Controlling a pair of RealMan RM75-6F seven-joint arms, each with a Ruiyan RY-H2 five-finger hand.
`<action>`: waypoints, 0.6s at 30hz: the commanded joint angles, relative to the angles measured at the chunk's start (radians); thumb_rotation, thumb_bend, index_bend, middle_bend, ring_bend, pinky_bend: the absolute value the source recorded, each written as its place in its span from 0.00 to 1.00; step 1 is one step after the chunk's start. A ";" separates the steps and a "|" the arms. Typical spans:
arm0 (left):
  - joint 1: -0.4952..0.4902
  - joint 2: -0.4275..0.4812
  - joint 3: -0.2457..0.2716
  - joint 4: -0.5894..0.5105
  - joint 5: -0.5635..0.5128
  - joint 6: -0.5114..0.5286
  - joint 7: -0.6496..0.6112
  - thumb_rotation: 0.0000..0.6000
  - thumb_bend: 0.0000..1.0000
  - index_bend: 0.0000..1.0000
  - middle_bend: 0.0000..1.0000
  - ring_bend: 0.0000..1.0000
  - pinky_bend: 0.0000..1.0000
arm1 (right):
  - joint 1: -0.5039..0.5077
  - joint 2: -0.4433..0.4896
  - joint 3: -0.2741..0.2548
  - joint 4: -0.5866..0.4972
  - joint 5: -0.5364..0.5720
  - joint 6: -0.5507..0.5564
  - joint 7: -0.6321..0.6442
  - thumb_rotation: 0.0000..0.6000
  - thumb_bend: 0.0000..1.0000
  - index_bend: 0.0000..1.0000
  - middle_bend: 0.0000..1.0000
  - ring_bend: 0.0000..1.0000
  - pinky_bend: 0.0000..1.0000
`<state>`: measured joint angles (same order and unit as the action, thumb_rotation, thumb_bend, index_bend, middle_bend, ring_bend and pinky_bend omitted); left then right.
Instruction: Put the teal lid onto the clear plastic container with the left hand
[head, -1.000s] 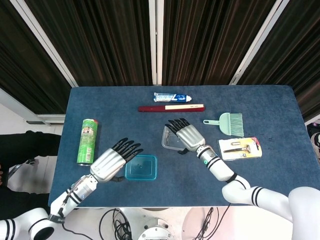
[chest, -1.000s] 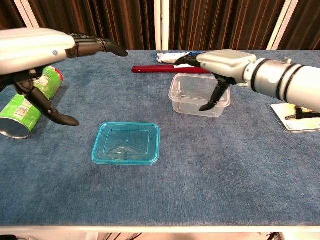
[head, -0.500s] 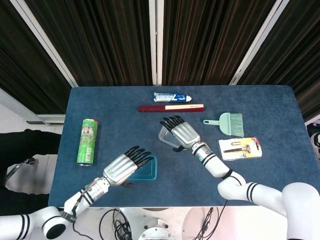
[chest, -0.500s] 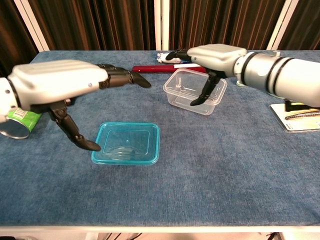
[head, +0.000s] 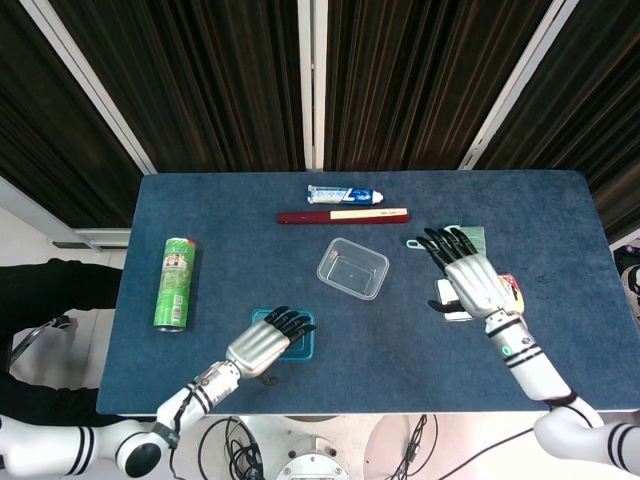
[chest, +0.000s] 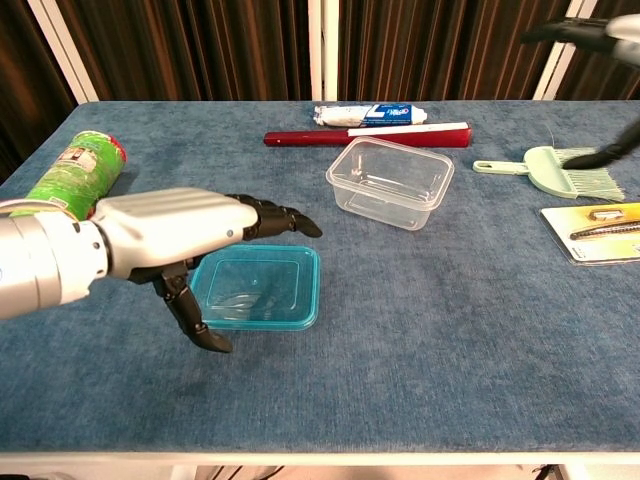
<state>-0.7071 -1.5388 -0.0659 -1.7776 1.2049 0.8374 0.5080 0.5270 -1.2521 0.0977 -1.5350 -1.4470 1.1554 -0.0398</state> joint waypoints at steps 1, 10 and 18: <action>-0.033 -0.038 -0.009 0.011 -0.148 0.006 0.092 1.00 0.06 0.07 0.04 0.00 0.00 | -0.050 0.027 -0.031 -0.007 -0.026 0.053 0.034 1.00 0.03 0.00 0.00 0.00 0.00; -0.112 -0.076 -0.030 0.005 -0.449 0.099 0.259 1.00 0.12 0.07 0.04 0.00 0.00 | -0.095 0.033 -0.044 0.013 -0.049 0.101 0.089 1.00 0.03 0.00 0.00 0.00 0.00; -0.166 -0.103 -0.037 0.006 -0.573 0.160 0.311 1.00 0.21 0.08 0.04 0.00 0.00 | -0.109 0.016 -0.048 0.042 -0.064 0.106 0.141 1.00 0.03 0.00 0.00 0.00 0.00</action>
<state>-0.8612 -1.6333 -0.1016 -1.7725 0.6474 0.9865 0.8056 0.4199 -1.2345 0.0503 -1.4953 -1.5094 1.2602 0.0983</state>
